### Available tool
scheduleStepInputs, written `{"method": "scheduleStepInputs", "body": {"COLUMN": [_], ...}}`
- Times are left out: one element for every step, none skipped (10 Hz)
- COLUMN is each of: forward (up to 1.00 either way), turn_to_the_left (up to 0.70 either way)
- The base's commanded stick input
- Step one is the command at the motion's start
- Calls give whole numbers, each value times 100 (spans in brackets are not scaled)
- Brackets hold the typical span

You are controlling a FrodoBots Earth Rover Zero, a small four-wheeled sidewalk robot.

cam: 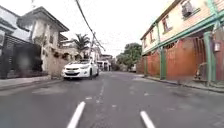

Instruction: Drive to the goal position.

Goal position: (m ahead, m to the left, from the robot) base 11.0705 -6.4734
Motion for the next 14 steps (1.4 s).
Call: {"method": "scheduleStepInputs", "body": {"forward": [70,70,70,70,70,70,70,70,70,70,70,70,70,70], "turn_to_the_left": [0,-7,-22,-35,-35,-35,-35,-35,-35,-35,-35,-35,-16,-4]}}
